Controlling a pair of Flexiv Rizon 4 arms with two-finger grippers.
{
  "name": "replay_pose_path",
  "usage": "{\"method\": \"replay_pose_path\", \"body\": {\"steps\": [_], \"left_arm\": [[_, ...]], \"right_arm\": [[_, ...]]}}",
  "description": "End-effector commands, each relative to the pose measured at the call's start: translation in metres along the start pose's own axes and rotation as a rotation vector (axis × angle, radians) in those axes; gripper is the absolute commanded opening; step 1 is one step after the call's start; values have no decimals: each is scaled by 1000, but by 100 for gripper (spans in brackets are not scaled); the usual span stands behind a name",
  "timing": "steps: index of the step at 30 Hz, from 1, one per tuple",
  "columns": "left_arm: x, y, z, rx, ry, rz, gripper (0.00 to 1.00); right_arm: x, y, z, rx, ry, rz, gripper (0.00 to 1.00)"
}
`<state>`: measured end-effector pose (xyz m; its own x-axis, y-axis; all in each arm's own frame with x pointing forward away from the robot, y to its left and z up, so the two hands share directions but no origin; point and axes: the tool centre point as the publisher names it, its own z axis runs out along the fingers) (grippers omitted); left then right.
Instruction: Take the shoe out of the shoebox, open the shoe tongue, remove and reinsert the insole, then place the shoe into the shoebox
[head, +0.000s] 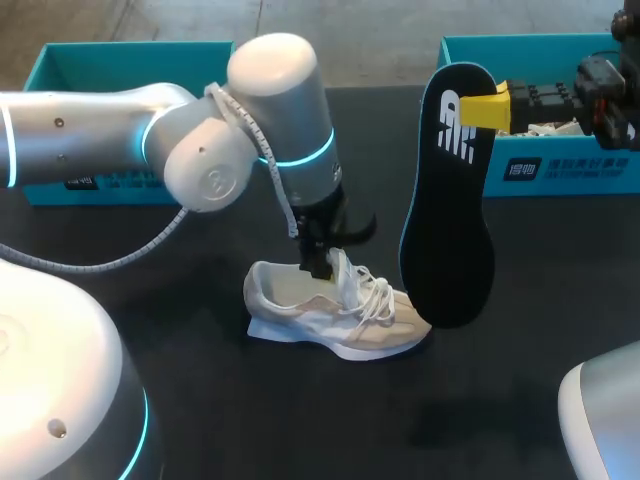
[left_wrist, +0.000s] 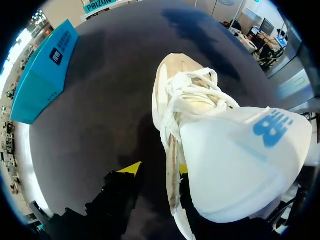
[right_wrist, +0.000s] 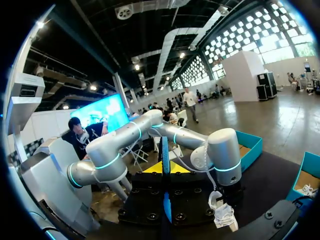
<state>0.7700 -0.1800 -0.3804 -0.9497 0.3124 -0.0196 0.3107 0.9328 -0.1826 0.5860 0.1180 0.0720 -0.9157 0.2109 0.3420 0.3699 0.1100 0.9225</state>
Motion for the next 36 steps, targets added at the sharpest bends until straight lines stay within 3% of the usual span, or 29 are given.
{"method": "replay_pose_path", "body": {"steps": [1,2,9,20,28,36], "left_arm": [[-1,1,0,1,6,5,9],[-1,1,0,3,7,8,0],[0,4,-6,18,12,31,0],[7,-5,-39,77,-31,193,0],[14,-13,-55,130,-37,438,0],[28,-14,-61,109,16,728,0]], "right_arm": [[-2,5,4,7,3,2,0],[-2,5,4,7,3,2,0],[-2,5,4,7,3,2,0],[-2,5,4,7,3,2,0],[-2,5,4,7,3,2,0],[-2,5,4,7,3,2,0]]}}
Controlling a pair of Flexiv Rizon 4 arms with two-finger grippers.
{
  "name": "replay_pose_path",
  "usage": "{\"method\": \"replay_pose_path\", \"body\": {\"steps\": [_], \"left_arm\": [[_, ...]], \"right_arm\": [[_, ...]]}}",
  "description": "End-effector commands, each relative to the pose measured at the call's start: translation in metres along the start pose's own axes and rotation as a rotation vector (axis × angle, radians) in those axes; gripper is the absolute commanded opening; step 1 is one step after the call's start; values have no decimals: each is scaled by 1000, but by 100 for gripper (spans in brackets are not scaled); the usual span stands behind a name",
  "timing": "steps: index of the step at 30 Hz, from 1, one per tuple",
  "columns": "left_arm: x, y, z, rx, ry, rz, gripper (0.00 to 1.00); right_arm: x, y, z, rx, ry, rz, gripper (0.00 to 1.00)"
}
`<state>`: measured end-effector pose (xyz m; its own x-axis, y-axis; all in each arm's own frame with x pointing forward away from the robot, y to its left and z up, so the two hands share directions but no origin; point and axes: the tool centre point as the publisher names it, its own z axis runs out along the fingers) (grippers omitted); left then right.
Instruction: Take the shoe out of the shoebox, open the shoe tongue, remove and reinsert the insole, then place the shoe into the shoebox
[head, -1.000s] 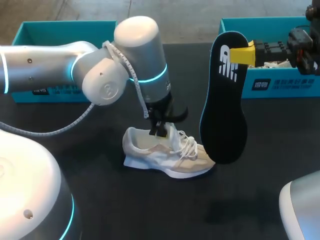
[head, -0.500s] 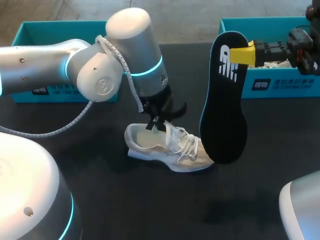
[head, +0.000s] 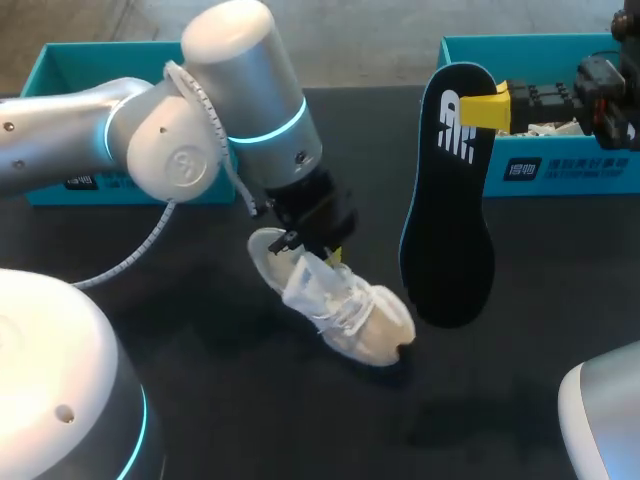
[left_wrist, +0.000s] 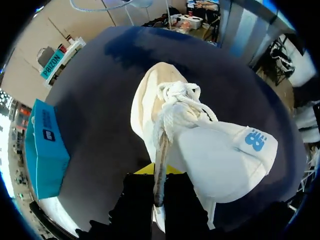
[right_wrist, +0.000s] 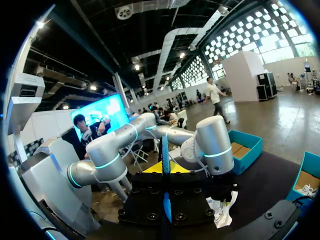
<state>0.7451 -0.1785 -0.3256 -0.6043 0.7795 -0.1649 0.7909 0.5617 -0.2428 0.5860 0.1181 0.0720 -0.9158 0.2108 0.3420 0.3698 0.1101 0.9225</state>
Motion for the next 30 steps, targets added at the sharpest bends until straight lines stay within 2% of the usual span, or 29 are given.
{"method": "replay_pose_path", "body": {"steps": [1,7,13,30], "left_arm": [[8,-2,-8,0,39,154,0],[16,-9,-4,-24,70,356,0],[16,-11,4,-100,73,539,0],[13,-26,13,-118,163,698,0]], "right_arm": [[-2,5,4,7,3,2,0],[-2,5,4,7,3,2,0],[-2,5,4,7,3,2,0],[-2,5,4,7,3,2,0]]}}
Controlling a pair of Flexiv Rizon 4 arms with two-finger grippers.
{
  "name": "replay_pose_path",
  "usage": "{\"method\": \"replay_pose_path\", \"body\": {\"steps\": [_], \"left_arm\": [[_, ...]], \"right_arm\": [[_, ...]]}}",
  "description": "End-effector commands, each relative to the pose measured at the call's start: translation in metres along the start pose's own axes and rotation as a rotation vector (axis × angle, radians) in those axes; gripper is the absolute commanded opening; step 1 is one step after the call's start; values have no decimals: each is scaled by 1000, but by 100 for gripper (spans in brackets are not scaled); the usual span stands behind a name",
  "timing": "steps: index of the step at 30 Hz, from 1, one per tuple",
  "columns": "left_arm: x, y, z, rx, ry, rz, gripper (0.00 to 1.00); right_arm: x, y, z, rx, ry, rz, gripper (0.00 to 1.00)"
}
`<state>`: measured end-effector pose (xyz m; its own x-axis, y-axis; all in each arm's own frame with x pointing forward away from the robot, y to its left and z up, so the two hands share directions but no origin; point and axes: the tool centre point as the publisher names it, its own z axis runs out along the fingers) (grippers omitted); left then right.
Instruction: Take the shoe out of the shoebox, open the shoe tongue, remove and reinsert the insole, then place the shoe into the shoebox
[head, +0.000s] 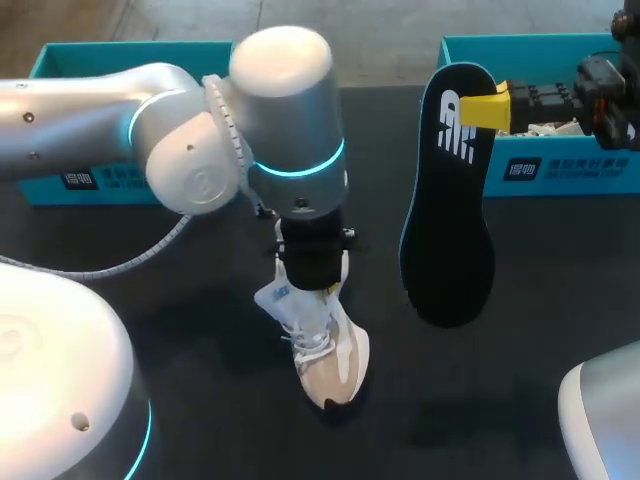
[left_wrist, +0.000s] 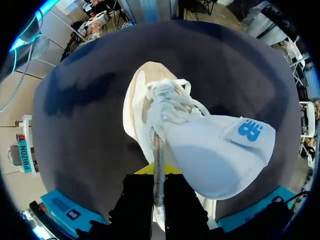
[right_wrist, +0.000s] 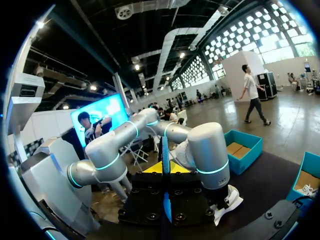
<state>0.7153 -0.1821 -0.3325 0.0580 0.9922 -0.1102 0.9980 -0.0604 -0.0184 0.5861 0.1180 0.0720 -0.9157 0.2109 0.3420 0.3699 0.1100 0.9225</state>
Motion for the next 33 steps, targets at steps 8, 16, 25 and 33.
{"method": "replay_pose_path", "body": {"steps": [8,16,25,33], "left_arm": [[-4,-5,-12,26,29,6,0],[1,-14,-20,21,27,29,0],[11,-33,-20,37,60,76,0],[18,-48,-14,44,75,98,0]], "right_arm": [[-2,5,4,7,3,2,0],[-2,5,4,7,3,2,0],[-2,5,4,7,3,2,0],[-2,5,4,7,3,2,0]]}}
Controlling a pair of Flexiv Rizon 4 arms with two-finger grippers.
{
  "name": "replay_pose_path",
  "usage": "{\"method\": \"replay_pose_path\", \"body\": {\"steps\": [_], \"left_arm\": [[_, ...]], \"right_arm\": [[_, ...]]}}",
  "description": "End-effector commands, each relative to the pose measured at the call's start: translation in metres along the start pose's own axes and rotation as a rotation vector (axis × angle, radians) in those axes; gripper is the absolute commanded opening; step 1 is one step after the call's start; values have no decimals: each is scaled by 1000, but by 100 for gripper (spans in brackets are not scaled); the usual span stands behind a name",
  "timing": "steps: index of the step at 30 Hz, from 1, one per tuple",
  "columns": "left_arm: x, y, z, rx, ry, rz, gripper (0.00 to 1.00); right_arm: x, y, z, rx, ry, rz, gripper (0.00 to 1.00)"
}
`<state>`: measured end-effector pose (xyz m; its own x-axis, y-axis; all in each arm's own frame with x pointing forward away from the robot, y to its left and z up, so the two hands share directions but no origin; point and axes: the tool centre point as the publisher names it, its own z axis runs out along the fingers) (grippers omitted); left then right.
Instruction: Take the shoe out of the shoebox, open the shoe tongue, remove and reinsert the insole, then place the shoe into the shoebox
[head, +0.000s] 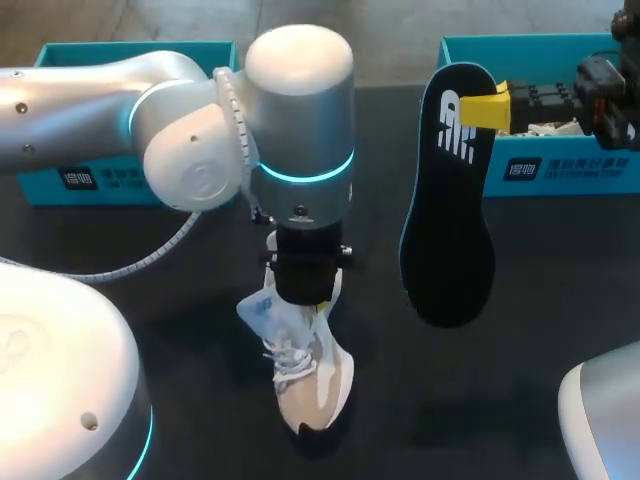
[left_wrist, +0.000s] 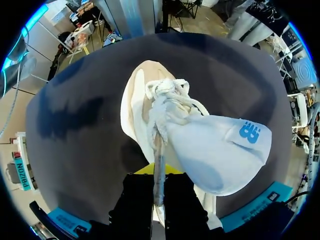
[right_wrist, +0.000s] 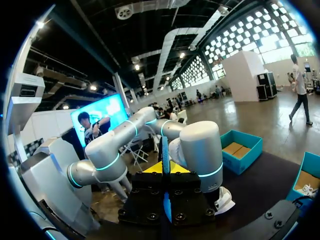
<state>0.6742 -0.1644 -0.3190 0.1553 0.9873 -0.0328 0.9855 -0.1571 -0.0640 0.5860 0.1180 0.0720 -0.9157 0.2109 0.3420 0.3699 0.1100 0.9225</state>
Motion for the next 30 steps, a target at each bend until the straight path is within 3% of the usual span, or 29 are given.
{"method": "replay_pose_path", "body": {"steps": [1,17,30], "left_arm": [[3,-8,2,-8,-6,6,0],[-3,-16,22,42,-9,8,0],[-20,-14,37,59,-43,-14,0]], "right_arm": [[-2,5,4,7,3,2,0],[-2,5,4,7,3,2,0],[-2,5,4,7,3,2,0]]}}
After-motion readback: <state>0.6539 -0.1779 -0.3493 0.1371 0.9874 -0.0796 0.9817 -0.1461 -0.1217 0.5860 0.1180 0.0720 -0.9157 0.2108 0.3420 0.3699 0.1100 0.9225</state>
